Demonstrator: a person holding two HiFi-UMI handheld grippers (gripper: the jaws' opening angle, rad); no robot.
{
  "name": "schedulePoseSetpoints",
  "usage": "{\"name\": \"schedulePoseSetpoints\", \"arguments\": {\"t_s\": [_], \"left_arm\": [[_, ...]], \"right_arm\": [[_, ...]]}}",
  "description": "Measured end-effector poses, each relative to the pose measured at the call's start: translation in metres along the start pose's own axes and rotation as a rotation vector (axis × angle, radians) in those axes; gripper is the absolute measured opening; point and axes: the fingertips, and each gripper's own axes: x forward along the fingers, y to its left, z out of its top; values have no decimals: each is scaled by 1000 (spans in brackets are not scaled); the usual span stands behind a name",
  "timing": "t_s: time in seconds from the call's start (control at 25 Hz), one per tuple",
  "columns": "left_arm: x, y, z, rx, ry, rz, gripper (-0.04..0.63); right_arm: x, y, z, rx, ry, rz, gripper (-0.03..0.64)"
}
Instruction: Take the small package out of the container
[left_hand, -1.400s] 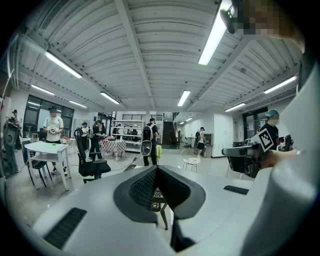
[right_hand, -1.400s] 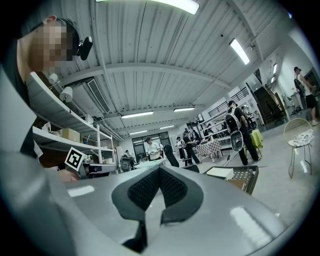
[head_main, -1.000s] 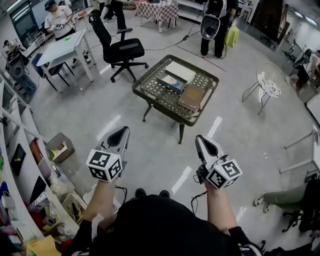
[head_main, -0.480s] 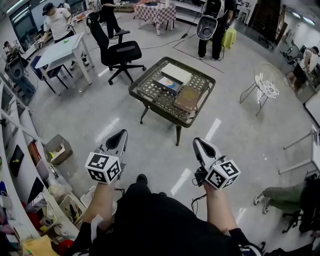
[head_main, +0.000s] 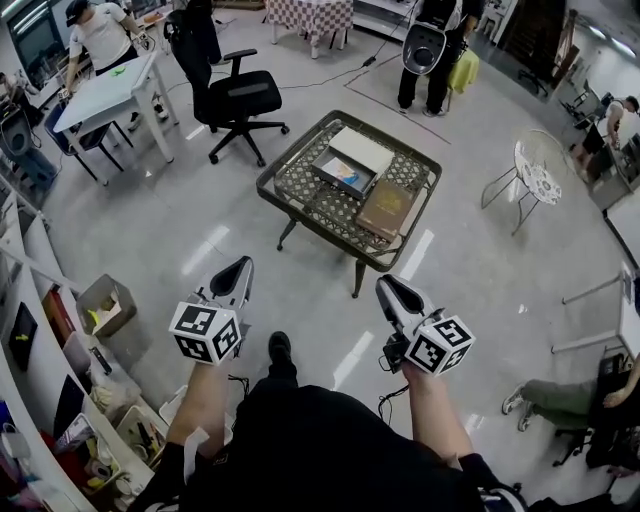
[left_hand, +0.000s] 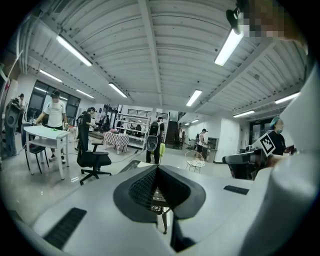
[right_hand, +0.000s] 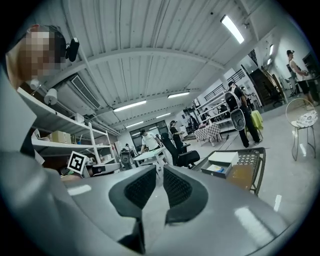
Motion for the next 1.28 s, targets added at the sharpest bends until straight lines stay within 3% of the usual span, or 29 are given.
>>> {"name": "schedulePoseSetpoints", "arguments": {"t_s": [0.48, 0.68, 1.0, 1.28], "left_arm": [[97, 125, 28, -11, 65, -81, 6], [118, 150, 40, -6, 64, -101, 6], [164, 145, 52, 22, 81, -166, 6], [222, 156, 48, 23, 130, -159, 6]], "right_arm": [[191, 4, 29, -11, 63, 39, 57], [212, -10, 30, 4, 60, -6, 58], [218, -58, 33, 68, 23, -85, 58], [253, -119, 37, 109, 25, -101, 92]]}}
